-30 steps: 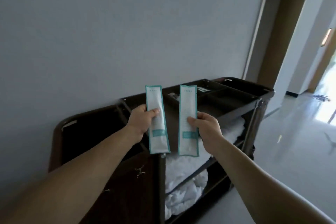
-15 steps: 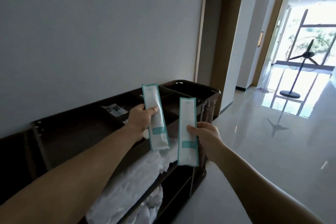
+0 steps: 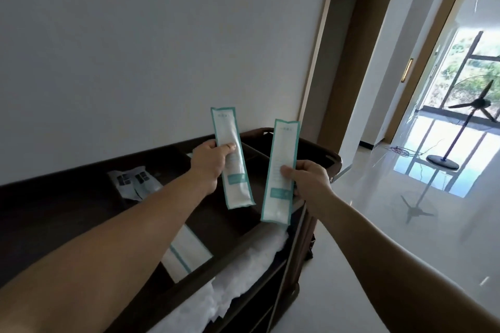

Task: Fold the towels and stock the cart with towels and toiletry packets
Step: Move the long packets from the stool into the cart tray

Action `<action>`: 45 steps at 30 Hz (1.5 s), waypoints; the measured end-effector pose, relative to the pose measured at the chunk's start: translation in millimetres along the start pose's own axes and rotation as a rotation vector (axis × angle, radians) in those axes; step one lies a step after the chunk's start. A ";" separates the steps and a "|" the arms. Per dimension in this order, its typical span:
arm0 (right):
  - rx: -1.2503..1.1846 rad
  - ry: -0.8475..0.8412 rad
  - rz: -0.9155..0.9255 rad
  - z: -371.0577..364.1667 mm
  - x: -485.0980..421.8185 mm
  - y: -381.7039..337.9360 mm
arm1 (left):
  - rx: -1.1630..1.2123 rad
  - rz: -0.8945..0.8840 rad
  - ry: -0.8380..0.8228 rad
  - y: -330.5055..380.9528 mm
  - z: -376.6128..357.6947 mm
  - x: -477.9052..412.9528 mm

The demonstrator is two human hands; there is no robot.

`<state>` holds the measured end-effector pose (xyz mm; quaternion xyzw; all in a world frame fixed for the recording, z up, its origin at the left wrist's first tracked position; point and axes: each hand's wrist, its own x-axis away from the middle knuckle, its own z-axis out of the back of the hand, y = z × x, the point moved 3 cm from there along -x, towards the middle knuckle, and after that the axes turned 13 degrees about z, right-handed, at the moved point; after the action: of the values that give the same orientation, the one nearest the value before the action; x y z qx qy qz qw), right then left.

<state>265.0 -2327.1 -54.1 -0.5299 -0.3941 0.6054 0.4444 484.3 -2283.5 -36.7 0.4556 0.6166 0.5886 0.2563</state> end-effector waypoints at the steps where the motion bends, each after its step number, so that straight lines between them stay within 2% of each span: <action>1: 0.000 -0.015 -0.010 -4.3 -11.1 4.8 | 0.002 -0.003 0.022 2.1 0.4 -7.5; 7: 0.016 -0.155 0.021 -32.6 -75.9 36.0 | 0.012 -0.039 0.184 7.0 5.5 -44.7; 15: 0.219 -0.663 -0.041 -80.2 -110.6 106.2 | 0.022 -0.071 0.536 -1.1 7.5 -48.4; 22: 0.309 -1.002 -0.062 -111.1 -98.1 136.2 | -0.009 -0.052 0.713 -15.7 -0.6 -29.9; 27: 0.316 -1.040 -0.166 -114.6 -96.6 149.7 | -0.028 -0.039 0.765 -20.6 -0.4 -21.2; 31: 0.393 -1.115 -0.093 -119.3 -102.1 153.1 | -0.063 -0.052 0.751 -18.8 -2.2 -20.0; 35: 0.695 -1.242 0.130 -121.4 -108.2 145.5 | -0.084 -0.020 0.737 -23.7 -2.7 -25.0; 37: 0.873 -1.253 0.261 -116.8 -112.0 137.9 | -0.107 0.001 0.737 -27.0 -3.2 -31.0; 39: 0.932 -1.251 0.322 -111.1 -116.5 130.5 | -0.131 0.006 0.737 -28.6 -4.9 -38.2; 41: 0.787 -1.187 0.345 -108.7 -124.2 118.9 | -0.124 0.002 0.718 -28.6 -8.3 -46.4; 43: 0.479 -1.032 0.341 -106.2 -136.7 97.5 | -0.123 0.004 0.698 -27.1 -13.7 -53.9; 45: 0.177 -0.938 0.254 -100.2 -146.0 73.5 | -0.111 0.027 0.628 -26.8 -21.8 -61.5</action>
<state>361.9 -2487.7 -94.0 -0.2044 -0.4311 0.8592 0.1850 486.6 -2344.4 -72.2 0.2451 0.6265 0.7366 0.0700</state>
